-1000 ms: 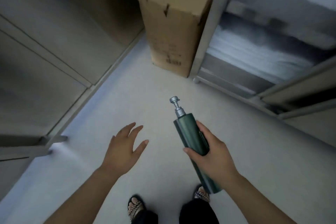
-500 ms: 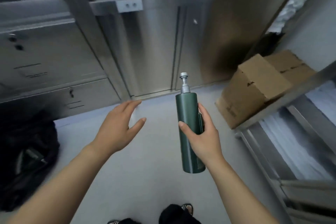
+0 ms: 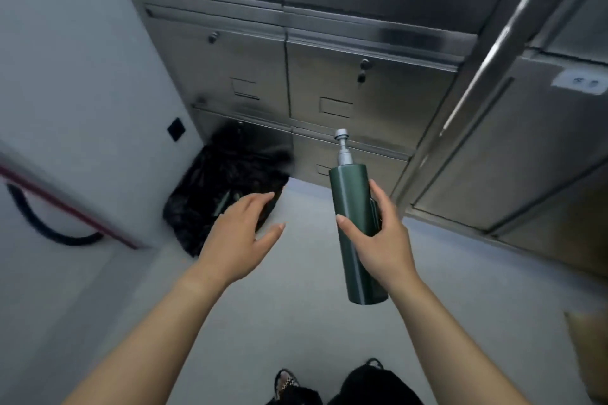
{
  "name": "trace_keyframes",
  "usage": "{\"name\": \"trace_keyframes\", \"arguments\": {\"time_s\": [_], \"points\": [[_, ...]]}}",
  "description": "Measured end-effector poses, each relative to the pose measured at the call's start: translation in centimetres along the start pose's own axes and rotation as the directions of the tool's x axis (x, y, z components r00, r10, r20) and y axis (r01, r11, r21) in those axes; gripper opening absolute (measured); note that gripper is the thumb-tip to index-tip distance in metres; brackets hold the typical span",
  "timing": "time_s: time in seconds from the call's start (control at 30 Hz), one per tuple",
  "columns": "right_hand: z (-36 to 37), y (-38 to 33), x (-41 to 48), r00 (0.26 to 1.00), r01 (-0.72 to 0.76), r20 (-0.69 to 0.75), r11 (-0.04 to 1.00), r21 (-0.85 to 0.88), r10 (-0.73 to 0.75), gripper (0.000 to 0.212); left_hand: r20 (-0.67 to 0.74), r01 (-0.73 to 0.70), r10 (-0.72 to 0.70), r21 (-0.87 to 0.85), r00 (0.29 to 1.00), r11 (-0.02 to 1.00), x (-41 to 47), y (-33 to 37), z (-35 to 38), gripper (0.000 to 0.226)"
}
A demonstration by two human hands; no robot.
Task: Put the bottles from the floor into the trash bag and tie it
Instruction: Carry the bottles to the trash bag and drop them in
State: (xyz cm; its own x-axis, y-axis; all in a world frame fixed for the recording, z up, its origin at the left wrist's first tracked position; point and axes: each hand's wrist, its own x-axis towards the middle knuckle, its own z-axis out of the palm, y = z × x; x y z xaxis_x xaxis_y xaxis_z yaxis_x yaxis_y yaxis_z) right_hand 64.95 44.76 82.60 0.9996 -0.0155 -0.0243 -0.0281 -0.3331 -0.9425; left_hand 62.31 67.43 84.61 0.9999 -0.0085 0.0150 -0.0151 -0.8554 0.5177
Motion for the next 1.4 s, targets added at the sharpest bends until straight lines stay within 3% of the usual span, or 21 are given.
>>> {"name": "trace_keyframes", "arguments": {"time_s": [0.23,0.57,0.9,1.17,1.4], "points": [[12.0,-3.1,5.3,0.972,0.026,0.236,0.998,-0.059,-0.011,0.074,-0.036,0.240,-0.239,0.040,0.970,0.970,-0.4,-12.4,-5.9,0.056],[28.9,-7.0,18.0,0.918,0.083,0.392,0.995,-0.048,-0.058,0.077,-0.094,0.406,-0.398,0.098,0.913,0.909,9.0,-25.6,-13.5,0.057],[40.2,-9.4,27.6,0.913,0.040,0.409,0.993,-0.113,0.010,0.079,-0.030,0.386,-0.386,0.109,0.922,0.916,18.1,-36.7,-18.2,0.057],[45.3,-6.1,30.5,0.971,-0.059,0.199,0.943,-0.329,0.130,0.091,0.200,0.183,-0.198,0.090,0.960,0.979,26.3,-47.3,-15.6,0.061],[51.6,1.6,34.6,0.959,-0.018,0.260,0.942,-0.336,0.111,0.090,0.196,0.205,-0.217,0.079,0.956,0.976,29.9,-56.0,-9.4,0.059]]}}
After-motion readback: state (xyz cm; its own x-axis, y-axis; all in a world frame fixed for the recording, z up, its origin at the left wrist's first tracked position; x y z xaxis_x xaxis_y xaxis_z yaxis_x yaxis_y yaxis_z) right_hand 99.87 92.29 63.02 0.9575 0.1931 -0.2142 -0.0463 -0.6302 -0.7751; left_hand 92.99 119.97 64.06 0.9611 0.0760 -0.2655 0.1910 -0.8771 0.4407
